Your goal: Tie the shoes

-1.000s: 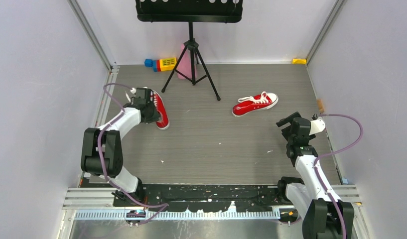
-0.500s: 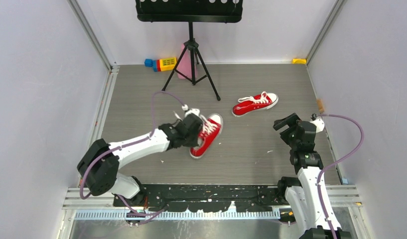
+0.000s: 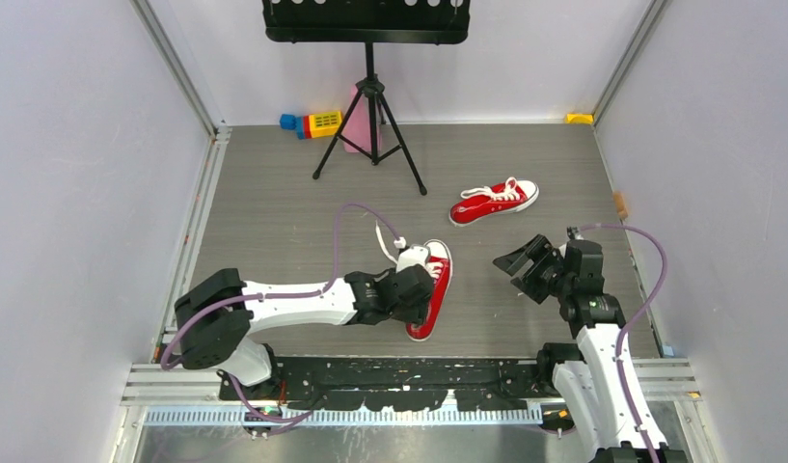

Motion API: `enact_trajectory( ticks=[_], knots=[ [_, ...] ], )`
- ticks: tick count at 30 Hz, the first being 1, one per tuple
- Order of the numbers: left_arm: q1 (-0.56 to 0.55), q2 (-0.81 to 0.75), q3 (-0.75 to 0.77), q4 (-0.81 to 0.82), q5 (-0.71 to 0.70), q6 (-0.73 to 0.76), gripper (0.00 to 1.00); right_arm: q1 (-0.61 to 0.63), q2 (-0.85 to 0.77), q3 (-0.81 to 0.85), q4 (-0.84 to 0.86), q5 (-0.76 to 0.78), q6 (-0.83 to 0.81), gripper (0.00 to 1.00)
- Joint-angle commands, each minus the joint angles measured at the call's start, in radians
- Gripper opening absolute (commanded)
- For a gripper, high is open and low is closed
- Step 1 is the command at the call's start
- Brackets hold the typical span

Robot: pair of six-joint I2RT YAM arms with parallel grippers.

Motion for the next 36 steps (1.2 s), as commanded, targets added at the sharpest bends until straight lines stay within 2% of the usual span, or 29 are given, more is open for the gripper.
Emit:
enact_trajectory(
  ticks=[1, 5, 8, 12, 13, 15, 18, 26, 32, 36],
  knots=[
    [0.043, -0.064, 0.035, 0.053, 0.139, 0.059, 0.51, 0.050, -0.004, -0.001, 0.002, -0.064, -0.001, 0.76],
    [0.118, -0.160, -0.022, 0.071, 0.198, 0.119, 0.51, 0.183, 0.047, -0.046, 0.122, -0.048, 0.037, 0.76],
    [0.229, -0.215, -0.084, 0.103, 0.349, 0.117, 0.51, 0.293, 0.129, -0.054, 0.198, 0.003, 0.060, 0.76],
    [0.354, -0.276, -0.147, 0.118, 0.409, 0.135, 0.51, 0.434, 0.256, -0.018, 0.260, 0.070, 0.045, 0.75],
    [0.381, -0.279, -0.156, 0.127, 0.430, 0.143, 0.52, 0.468, 0.286, 0.003, 0.258, 0.098, 0.029, 0.74],
    [0.431, -0.275, -0.164, 0.133, 0.463, 0.162, 0.50, 0.523, 0.356, 0.052, 0.253, 0.141, -0.015, 0.66],
    [0.502, -0.266, -0.169, 0.134, 0.490, 0.185, 0.39, 0.580, 0.454, 0.157, 0.222, 0.188, -0.094, 0.56],
    [0.724, -0.208, -0.211, 0.233, 0.595, 0.122, 0.40, 0.699, 0.715, 0.518, 0.053, 0.324, -0.328, 0.47],
    [0.760, -0.061, -0.128, 0.246, 0.599, 0.111, 0.46, 0.760, 0.949, 0.778, -0.022, 0.349, -0.466, 0.45],
    [0.779, -0.008, -0.098, 0.235, 0.600, 0.111, 0.46, 0.788, 1.121, 0.960, -0.114, 0.395, -0.556, 0.45]
  ],
)
